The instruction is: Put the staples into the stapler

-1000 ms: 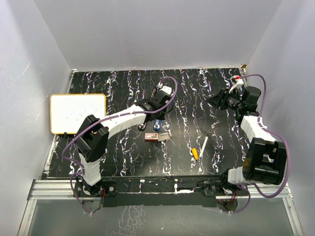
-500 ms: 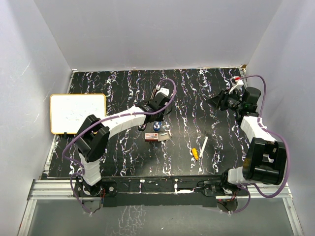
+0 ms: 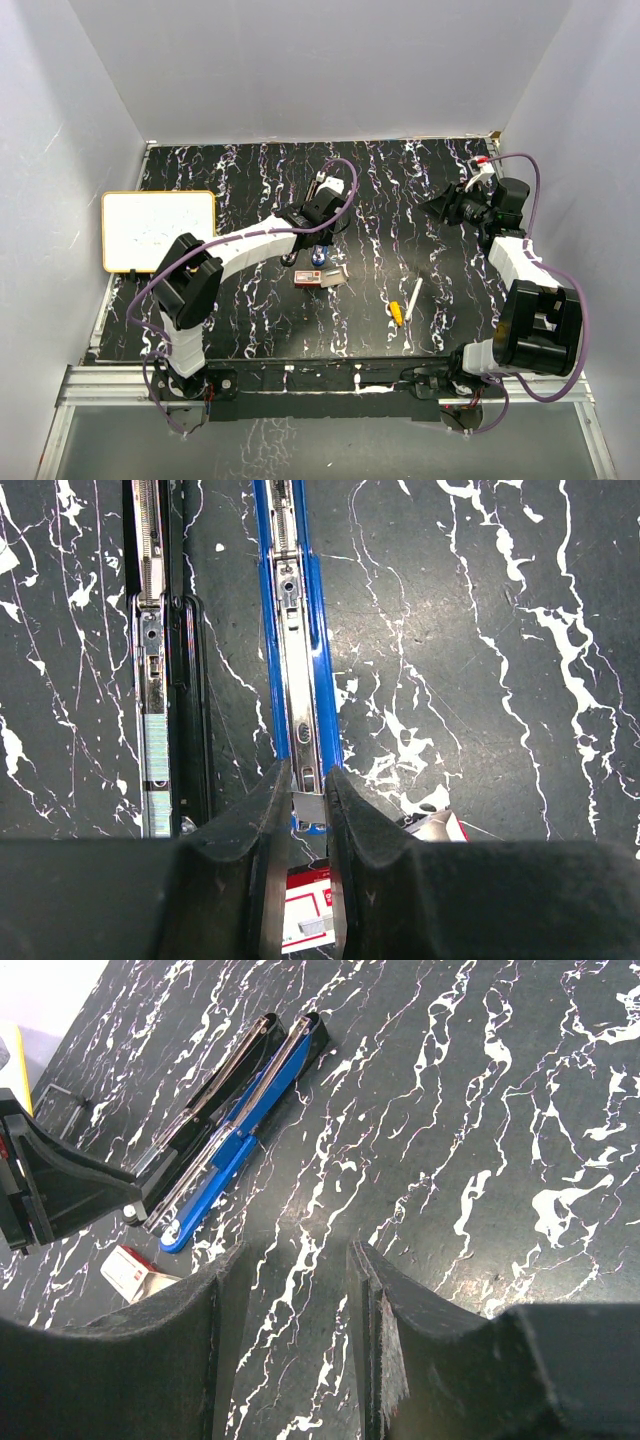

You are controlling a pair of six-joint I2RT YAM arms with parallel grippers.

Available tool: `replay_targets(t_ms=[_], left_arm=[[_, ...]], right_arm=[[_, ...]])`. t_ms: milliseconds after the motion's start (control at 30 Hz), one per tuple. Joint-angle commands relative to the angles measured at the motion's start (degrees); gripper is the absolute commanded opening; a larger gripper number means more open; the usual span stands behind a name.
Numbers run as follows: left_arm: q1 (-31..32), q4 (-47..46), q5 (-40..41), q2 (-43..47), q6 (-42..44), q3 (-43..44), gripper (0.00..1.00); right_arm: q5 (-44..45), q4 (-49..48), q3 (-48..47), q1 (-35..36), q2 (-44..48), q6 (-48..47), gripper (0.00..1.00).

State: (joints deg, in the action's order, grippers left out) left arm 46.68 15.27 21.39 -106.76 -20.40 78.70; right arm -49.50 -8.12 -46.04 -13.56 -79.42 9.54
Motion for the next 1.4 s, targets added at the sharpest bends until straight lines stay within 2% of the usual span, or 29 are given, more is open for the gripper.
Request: replay_targets(t_ms=[0,1367], left_arm=[[0.1,0.2,2.1,0.2,-0.5,0.1,0.00],[0.2,-0.7,1.4,-1.1,0.3,-0.2,0.00]], right_arm=[[-0.9,-3.5,-0.1,-0.5,2.0,0.0,0.45],[-1.0,-3.8,0.2,-0.9,2.6,0.6,0.45]])
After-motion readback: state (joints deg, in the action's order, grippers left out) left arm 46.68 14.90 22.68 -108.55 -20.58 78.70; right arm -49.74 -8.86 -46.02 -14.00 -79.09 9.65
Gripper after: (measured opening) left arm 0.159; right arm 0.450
